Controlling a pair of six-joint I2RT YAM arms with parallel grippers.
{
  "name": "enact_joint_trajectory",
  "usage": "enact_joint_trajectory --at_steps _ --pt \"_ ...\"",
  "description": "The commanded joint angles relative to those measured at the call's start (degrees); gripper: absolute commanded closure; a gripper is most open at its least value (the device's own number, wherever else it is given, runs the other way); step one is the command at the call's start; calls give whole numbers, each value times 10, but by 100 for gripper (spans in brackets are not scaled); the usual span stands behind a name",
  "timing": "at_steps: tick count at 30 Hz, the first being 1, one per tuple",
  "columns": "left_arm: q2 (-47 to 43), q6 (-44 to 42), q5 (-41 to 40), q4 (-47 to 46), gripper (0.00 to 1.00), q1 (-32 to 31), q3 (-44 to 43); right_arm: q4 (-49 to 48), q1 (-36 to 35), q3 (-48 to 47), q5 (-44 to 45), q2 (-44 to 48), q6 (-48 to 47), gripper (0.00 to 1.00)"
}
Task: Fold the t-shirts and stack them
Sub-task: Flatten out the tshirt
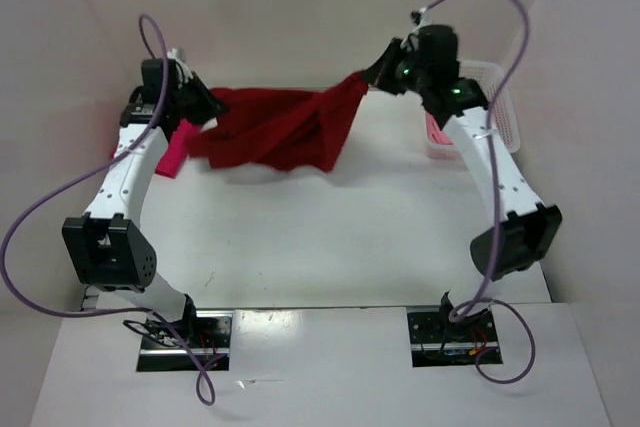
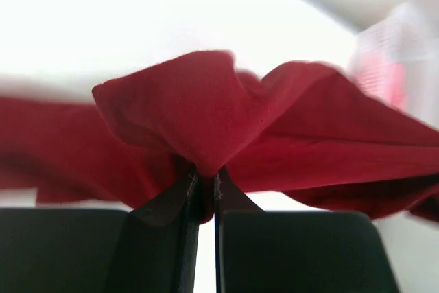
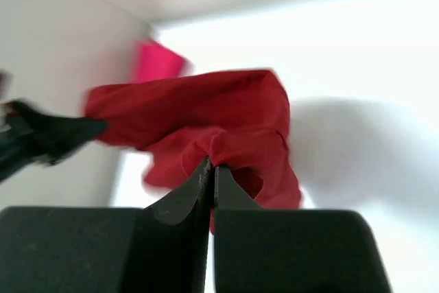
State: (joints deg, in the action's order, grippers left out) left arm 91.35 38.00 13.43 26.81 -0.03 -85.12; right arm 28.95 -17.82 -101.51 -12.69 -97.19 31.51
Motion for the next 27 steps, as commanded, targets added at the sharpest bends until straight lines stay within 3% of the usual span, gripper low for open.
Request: enact_joint_trajectory --at_steps 1,4,7,13,16,18,20,21,24,25,27 --pt "-48 18 36 -5 100 20 -89 10 10 -75 -87 86 7 99" --pt "-76 31 55 -12 100 48 -106 -2 10 -71 -141 139 28 99" --pt "-103 31 75 -27 99 67 -101 -32 17 25 -203 220 58 99" --pt "-93 10 96 -17 99 90 -66 -12 45 380 -202 366 87 99" --pt "-69 -10 99 -17 94 90 -31 -18 94 496 -162 387 72 99" --pt "-54 -23 83 -48 78 65 19 -25 104 549 -128 353 55 99" --pt "-22 -23 83 -55 61 64 96 -25 109 574 -133 328 50 94" --pt "-8 -23 83 -55 46 64 113 -30 109 588 -133 311 50 91" --pt "12 -23 83 -61 39 72 164 -38 109 595 -124 319 60 64" --pt "-8 -18 77 -62 35 78 172 -38 109 595 -118 319 60 51" --pt "-24 -18 59 -51 33 78 177 -32 109 583 -103 319 60 44"
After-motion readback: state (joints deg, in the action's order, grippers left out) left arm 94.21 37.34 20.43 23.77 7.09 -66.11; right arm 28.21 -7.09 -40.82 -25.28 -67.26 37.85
